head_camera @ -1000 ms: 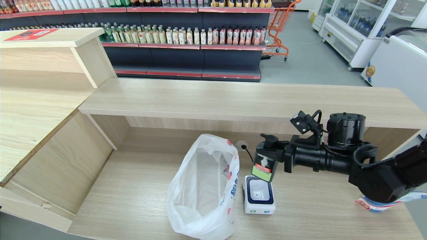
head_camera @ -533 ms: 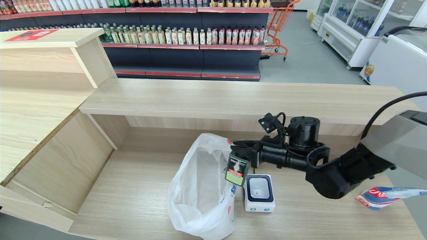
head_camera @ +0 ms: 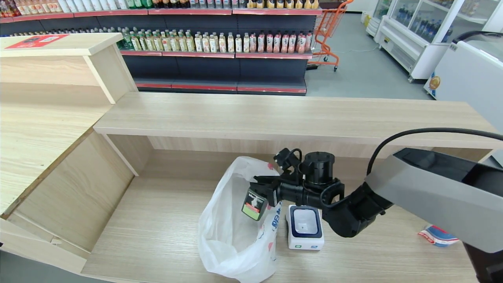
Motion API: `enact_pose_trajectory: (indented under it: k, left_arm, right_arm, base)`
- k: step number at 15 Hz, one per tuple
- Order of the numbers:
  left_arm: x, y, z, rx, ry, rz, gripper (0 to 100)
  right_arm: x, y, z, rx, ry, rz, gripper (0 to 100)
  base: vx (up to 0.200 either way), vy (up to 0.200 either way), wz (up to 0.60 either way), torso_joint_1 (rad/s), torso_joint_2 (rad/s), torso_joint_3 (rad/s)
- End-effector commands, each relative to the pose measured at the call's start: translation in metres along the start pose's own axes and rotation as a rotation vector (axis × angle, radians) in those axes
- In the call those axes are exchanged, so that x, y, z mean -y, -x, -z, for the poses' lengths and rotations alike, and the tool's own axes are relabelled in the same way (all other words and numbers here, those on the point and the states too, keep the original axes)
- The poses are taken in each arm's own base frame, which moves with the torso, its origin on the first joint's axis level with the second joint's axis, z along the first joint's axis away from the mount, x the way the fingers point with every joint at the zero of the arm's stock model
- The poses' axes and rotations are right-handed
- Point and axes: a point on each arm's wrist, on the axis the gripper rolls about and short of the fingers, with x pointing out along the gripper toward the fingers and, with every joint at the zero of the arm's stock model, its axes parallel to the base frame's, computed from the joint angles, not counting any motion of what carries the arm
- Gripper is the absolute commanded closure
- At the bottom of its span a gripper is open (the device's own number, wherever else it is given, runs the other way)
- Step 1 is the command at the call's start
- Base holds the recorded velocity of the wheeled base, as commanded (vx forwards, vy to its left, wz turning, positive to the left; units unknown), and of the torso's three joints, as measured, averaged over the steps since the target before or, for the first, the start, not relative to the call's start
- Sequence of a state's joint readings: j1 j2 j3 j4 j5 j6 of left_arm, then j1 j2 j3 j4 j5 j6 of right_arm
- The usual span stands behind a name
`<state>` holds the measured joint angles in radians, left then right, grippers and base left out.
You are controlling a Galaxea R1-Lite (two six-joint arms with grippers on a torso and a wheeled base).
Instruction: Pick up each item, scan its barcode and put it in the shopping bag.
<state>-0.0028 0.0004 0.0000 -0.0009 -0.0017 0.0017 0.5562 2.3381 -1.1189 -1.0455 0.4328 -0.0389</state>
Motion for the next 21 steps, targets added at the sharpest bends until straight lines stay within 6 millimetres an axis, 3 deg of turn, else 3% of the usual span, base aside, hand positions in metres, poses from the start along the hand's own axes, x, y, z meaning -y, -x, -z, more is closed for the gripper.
enact_pose_trajectory:
  k: [1,4,6,7,10,12,14,16,19,21]
  left_arm:
    - [0.0,0.0,0.0,0.001,0.0,0.0,0]
    - [0.0,0.0,0.0,0.001,0.0,0.0,0]
    - [0.0,0.0,0.0,0.001,0.0,0.0,0]
    - [0.0,0.0,0.0,0.001,0.0,0.0,0]
    - [0.0,0.0,0.0,0.001,0.0,0.0,0]
    - [0.0,0.0,0.0,0.001,0.0,0.0,0]
    - [0.0,0.0,0.0,0.001,0.0,0.0,0]
    - [0.0,0.0,0.0,0.001,0.0,0.0,0]
    - [0.0,0.0,0.0,0.001,0.0,0.0,0]
    - [0.0,0.0,0.0,0.001,0.0,0.0,0]
  right_arm:
    - [0.005,-0.014,0.027,-0.034,0.053,0.005,100]
    - [0.019,-0.017,0.045,-0.06,0.19,0.022,100]
    - [0.021,-0.018,0.047,-0.062,0.234,0.022,100]
    - [0.021,-0.018,0.047,-0.061,0.24,0.022,0]
    - [0.02,-0.017,0.039,-0.033,0.237,0.023,0]
    - [0.018,-0.01,0.014,0.026,0.179,0.033,0]
    - [0.015,0.008,-0.025,0.097,0.077,0.048,0]
    - [0.016,0.04,-0.049,0.102,0.015,0.077,0]
    - [0.004,0.115,-0.077,0.101,-0.17,0.137,0]
    - [0.01,0.172,-0.085,0.086,-0.243,0.257,0]
  base:
    - [0.0,0.0,0.0,0.0,0.0,0.0]
    - [0.0,0.0,0.0,0.0,0.0,0.0]
    - [0.0,0.0,0.0,0.0,0.0,0.0]
    - [0.0,0.0,0.0,0.0,0.0,0.0]
    - [0.0,0.0,0.0,0.0,0.0,0.0]
    - [0.0,0.0,0.0,0.0,0.0,0.0]
    - [0.0,0.0,0.0,0.0,0.0,0.0]
    - [0.0,0.0,0.0,0.0,0.0,0.0]
    - [0.0,0.0,0.0,0.0,0.0,0.0]
    - [0.0,0.0,0.0,0.0,0.0,0.0]
